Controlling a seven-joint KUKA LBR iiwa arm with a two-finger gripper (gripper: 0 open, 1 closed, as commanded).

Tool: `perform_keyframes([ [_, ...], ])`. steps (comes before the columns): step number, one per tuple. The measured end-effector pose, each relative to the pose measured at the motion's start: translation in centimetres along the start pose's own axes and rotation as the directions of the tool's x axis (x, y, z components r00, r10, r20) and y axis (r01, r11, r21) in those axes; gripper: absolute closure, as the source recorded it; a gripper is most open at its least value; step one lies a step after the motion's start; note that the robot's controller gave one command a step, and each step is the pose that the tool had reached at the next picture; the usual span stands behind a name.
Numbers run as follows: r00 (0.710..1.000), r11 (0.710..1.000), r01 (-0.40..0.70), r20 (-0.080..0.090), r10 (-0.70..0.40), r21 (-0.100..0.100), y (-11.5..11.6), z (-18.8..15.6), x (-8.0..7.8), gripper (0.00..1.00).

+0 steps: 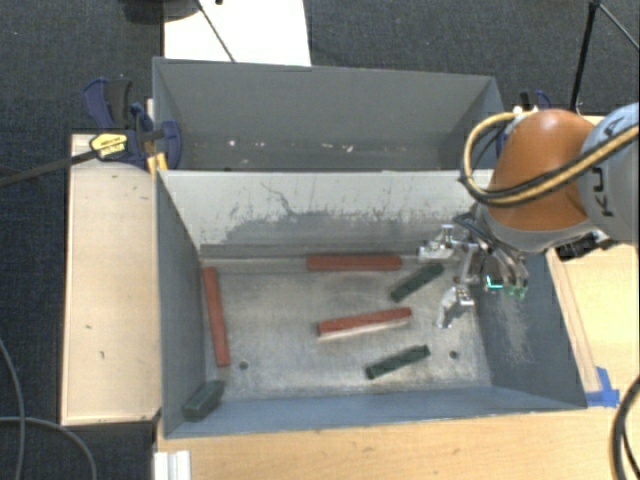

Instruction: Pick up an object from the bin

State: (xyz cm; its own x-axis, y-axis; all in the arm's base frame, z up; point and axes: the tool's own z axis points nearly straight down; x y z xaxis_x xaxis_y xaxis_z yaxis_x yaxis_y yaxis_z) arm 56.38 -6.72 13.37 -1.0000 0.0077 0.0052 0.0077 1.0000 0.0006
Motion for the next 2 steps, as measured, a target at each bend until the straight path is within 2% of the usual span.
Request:
perform_keyframes([
  [1, 1.0, 1.0, 0.002, 0.008, -0.002, 0.001, 0.0, -0.4, -0.2, 0.0],
  [2, 0.992, 0.992, 0.128, 0.022, -0.128, 0.003, 1.8, 5.8, -0.7, 1.0],
])
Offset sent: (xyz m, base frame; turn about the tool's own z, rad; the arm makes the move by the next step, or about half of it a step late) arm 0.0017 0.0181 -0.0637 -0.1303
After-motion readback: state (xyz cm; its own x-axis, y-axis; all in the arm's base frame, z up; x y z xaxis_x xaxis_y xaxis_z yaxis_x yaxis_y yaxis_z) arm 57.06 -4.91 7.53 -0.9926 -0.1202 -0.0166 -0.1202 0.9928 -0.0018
